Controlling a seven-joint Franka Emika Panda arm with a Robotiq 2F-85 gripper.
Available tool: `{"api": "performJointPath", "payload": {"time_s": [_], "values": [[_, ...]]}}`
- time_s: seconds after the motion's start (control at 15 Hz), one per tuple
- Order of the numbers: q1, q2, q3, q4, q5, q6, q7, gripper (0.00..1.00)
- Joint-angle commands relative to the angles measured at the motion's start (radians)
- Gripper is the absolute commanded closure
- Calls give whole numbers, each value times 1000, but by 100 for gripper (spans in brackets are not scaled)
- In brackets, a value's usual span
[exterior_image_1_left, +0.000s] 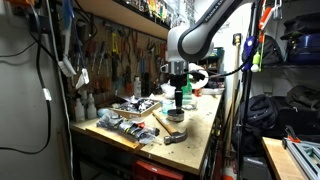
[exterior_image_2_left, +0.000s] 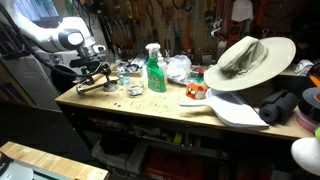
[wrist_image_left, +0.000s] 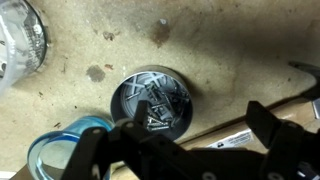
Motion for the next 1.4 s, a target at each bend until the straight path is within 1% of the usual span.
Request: {"api": "performJointPath", "payload": {"time_s": [0.0, 0.13, 0.2, 0.27, 0.33, 0.4, 0.53, 0.67, 0.73, 0.87, 0.93, 1.2, 1.27, 1.33], "values": [[15, 19, 6, -4, -53, -3, 4, 0], [18, 28, 8, 1, -57, -3, 6, 0], [18, 30, 10, 1, -56, 2, 6, 18], [18, 31, 11, 1, -55, 5, 5, 27], [18, 33, 11, 2, -59, 7, 9, 34], [18, 34, 12, 4, -59, 8, 10, 44], [18, 40, 11, 10, -64, 12, 14, 58], [18, 49, 11, 16, -69, 21, 14, 66], [17, 52, 11, 20, -69, 22, 11, 72], [16, 61, 11, 27, -68, 21, 9, 75], [16, 66, 10, 32, -71, 21, 12, 71], [13, 88, 8, 51, -71, 23, 10, 68], [13, 93, 8, 54, -71, 21, 10, 71], [12, 97, 9, 57, -70, 20, 9, 76]]}}
